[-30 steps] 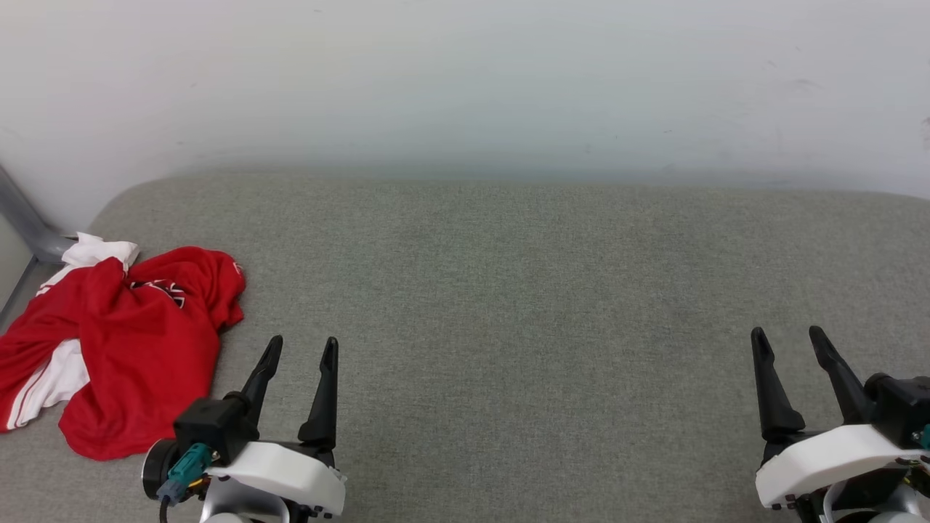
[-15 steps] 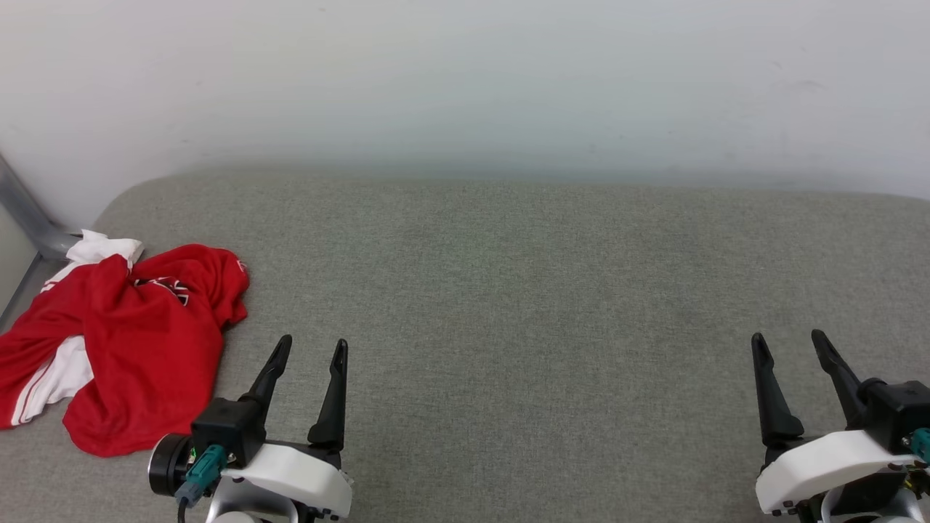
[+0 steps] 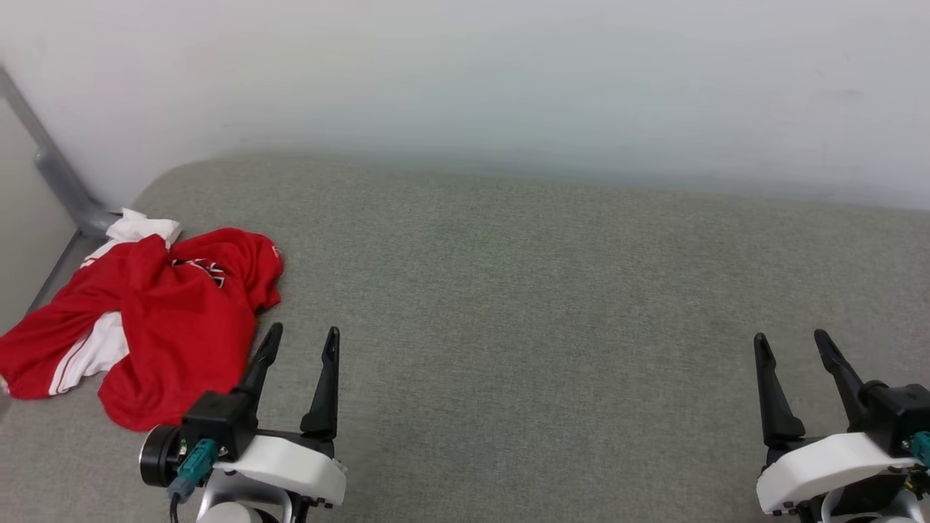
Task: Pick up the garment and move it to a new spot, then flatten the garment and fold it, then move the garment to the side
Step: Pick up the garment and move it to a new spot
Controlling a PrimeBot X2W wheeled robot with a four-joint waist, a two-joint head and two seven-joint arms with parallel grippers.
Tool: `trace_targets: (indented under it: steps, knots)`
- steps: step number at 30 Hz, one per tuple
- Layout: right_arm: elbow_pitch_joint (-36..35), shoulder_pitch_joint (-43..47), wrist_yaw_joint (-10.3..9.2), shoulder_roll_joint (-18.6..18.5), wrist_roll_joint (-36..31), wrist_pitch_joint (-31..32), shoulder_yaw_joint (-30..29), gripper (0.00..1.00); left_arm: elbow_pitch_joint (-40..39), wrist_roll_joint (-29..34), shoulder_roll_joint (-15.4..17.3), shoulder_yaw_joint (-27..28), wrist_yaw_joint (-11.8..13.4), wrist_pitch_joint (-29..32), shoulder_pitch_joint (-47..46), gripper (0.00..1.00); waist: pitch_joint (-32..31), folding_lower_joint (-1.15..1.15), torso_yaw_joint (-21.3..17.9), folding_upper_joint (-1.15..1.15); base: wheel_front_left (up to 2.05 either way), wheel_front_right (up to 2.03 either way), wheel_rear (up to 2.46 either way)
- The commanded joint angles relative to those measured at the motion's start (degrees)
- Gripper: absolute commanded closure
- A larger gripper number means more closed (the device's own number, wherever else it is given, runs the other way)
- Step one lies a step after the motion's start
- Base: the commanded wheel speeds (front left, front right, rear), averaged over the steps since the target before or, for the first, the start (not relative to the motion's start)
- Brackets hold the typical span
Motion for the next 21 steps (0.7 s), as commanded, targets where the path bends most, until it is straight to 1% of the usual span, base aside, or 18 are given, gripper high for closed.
trace_targets:
  steps: [1, 13, 21]
  knots:
    - [0.2, -0.8, -0.02, 0.0, 0.1, -0.2, 0.1, 0.00, 0.1, -0.5, -0.3, 0.5, 0.0, -0.2, -1.0, 0.00, 0.2, 0.00, 1.5, 0.00, 0.00, 0.00, 0.00]
    - [-0.4, -2.2, -0.02, 0.1, 1.3, -0.7, 3.0, 0.00, -0.3, -2.0, -0.7, 4.5, 0.1, -0.1, -1.8, 0.00, 1.3, 0.00, 12.1, 0.00, 0.00, 0.00, 0.00]
    - [-1.1, -3.1, -0.02, 0.0, 0.4, -0.4, 4.1, 0.00, 0.3, -2.0, -0.9, 6.1, 0.0, -0.2, -1.9, 0.00, 2.0, 0.00, 19.0, 0.00, 0.00, 0.00, 0.00]
